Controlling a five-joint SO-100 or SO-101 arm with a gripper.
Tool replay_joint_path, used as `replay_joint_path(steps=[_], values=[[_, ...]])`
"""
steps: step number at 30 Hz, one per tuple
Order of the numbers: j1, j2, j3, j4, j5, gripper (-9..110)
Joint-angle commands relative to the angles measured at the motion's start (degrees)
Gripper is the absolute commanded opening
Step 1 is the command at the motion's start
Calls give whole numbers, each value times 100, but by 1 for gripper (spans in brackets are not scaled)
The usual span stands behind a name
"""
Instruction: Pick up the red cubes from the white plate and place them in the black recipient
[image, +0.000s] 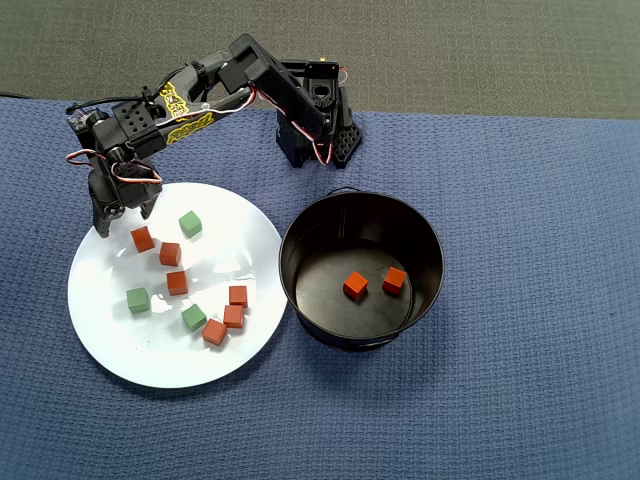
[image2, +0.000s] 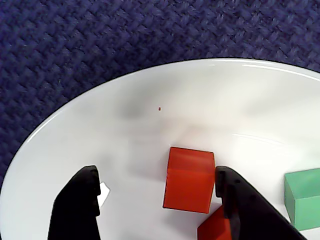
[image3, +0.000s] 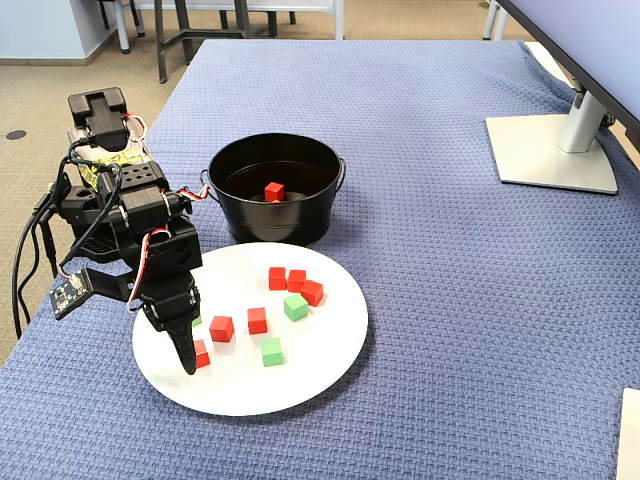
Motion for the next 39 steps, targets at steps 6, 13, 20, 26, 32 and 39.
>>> replay_joint_path(steps=[6,13,20,26,32,39], values=[[-334,-53,-299,-272,-97,21],[-448,-44,-132,-343,-185,21],[-519,132,114,-325,-281,21],[-536,431,325,-325,-246,21],[-448,642,308,-211,-220,21],[-457,580,299,-211,-246,21]])
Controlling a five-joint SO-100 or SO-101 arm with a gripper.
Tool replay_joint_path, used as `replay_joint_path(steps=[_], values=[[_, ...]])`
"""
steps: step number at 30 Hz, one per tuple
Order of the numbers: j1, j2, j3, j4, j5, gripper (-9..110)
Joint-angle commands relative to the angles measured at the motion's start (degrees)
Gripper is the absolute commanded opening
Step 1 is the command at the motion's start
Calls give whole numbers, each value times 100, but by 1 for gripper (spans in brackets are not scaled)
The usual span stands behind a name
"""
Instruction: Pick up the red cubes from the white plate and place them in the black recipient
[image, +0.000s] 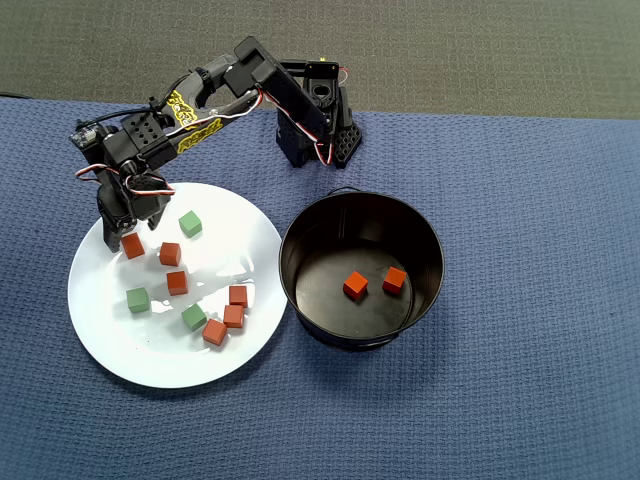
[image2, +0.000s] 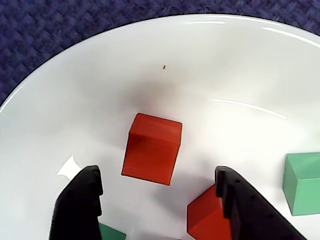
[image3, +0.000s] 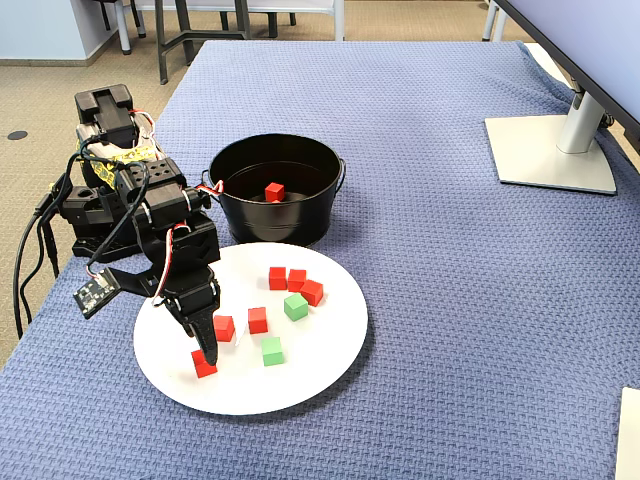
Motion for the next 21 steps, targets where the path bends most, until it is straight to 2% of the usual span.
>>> replay_joint_path(steps=[1,21], values=[[-70,378,-79,9,-53,21],[-141,-536,-967,185,-316,16]])
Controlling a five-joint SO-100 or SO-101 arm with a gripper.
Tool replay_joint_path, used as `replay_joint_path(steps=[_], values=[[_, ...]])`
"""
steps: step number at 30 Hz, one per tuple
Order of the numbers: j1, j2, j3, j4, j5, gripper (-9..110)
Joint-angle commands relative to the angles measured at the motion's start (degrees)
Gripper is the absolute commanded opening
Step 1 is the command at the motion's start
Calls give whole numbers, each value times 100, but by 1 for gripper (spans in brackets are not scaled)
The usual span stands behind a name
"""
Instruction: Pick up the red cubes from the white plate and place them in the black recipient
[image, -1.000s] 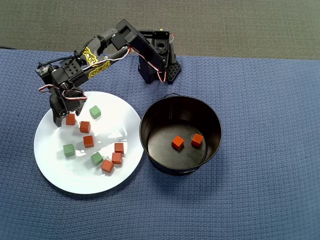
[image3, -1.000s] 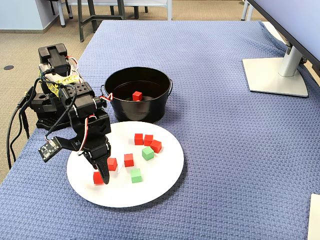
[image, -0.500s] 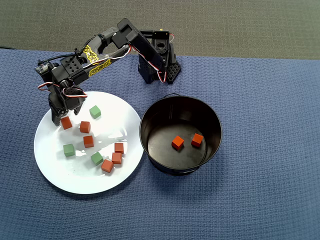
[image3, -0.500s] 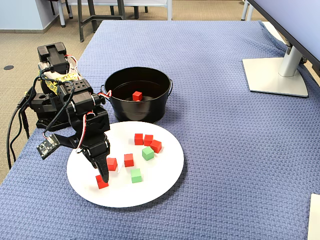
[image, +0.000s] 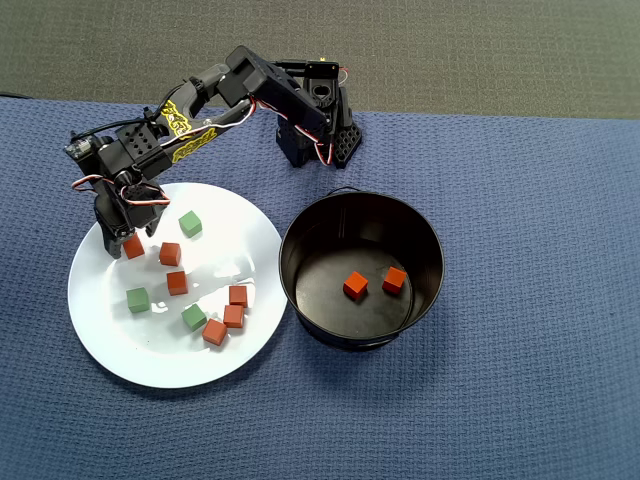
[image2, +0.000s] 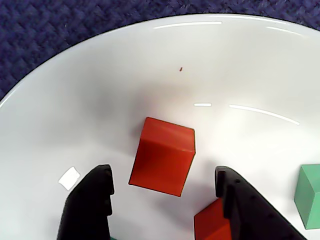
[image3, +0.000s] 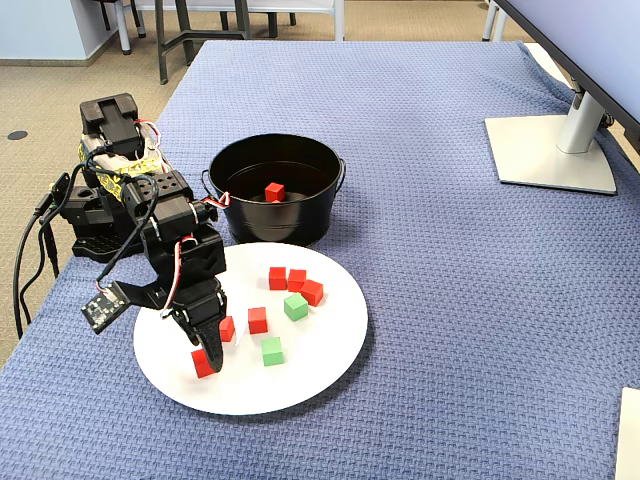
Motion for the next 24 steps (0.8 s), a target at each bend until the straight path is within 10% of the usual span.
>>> replay_joint_path(steps=[1,24], values=[[-97,53,-422,123,-123,16],[105,-343,-932,308,-105,7]])
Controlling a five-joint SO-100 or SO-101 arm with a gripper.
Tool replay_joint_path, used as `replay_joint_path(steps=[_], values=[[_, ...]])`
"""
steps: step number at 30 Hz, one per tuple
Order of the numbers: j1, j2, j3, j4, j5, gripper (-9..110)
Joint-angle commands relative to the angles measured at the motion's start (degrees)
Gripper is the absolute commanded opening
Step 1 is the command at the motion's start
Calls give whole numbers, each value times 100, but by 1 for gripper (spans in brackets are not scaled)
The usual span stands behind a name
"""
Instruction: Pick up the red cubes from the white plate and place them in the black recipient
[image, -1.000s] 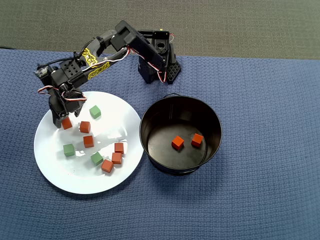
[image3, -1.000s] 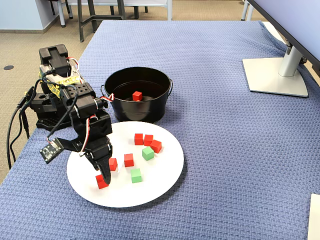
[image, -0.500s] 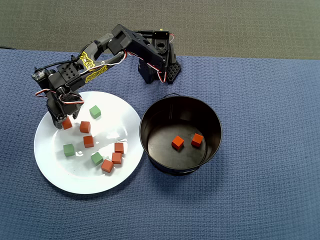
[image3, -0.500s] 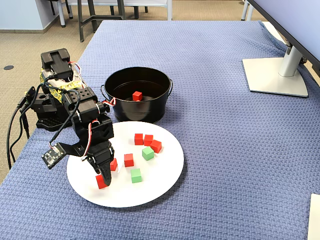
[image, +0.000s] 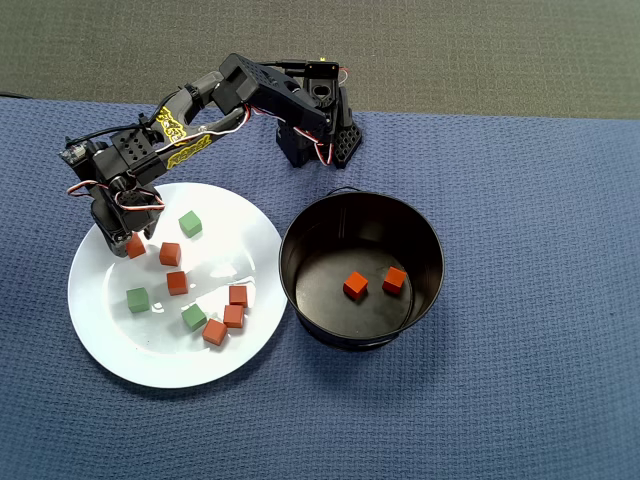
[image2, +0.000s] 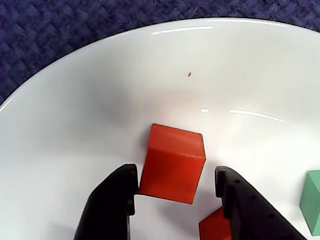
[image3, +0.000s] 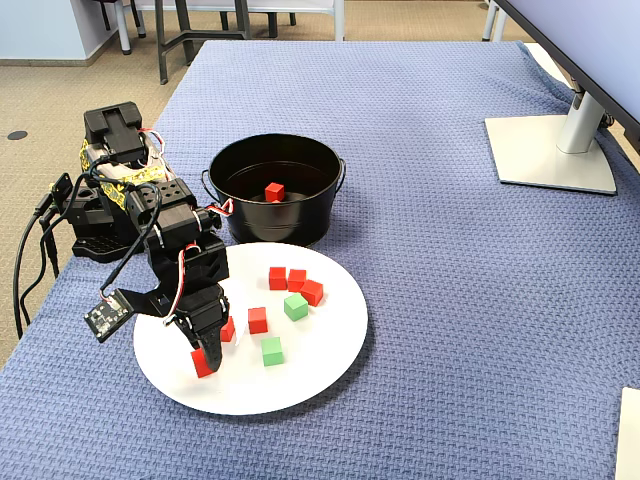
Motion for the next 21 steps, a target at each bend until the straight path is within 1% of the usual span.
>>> replay_joint_path(steps=[1,4,8,12,17,21], values=[[114,88,-360,62,9,7],[167,97,-352,97,35,6],[185,97,-352,97,18,0],[211,229,-360,158,97,0],[220,721,-861,738,237,0],[-193,1134,-1380,1310,422,0]])
